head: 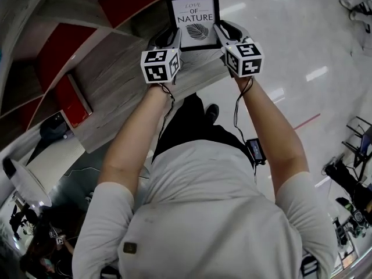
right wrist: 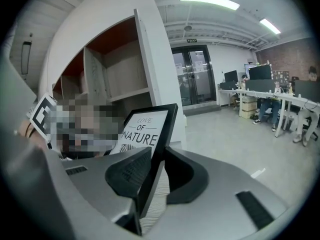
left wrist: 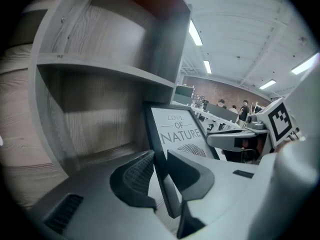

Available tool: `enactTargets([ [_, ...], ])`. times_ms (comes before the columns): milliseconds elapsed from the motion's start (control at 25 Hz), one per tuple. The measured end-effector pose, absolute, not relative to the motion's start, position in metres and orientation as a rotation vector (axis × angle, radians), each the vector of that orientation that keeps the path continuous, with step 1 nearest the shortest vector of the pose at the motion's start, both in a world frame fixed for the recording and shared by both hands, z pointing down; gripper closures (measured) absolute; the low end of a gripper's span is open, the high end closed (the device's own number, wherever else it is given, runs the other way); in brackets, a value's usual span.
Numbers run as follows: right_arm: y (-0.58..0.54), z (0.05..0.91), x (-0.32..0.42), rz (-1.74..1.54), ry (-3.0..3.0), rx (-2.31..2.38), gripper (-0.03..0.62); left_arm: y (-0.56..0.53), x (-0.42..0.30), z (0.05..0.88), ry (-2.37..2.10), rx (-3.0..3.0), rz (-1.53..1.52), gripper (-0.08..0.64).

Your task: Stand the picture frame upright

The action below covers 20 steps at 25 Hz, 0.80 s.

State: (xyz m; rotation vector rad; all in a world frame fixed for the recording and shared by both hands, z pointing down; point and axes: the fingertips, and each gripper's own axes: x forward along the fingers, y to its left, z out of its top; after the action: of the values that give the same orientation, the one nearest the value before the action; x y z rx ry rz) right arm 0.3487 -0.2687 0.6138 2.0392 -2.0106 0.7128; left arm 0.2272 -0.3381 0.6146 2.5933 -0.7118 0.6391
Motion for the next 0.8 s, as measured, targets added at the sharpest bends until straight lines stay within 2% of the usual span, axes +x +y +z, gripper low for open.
enactTargets([
  [800,-0.310,0.670,0.370,0.850,-1.967,1.996,0.488,-0.388,0.253,0.668,-0.567,2.591,0.745,0.468],
])
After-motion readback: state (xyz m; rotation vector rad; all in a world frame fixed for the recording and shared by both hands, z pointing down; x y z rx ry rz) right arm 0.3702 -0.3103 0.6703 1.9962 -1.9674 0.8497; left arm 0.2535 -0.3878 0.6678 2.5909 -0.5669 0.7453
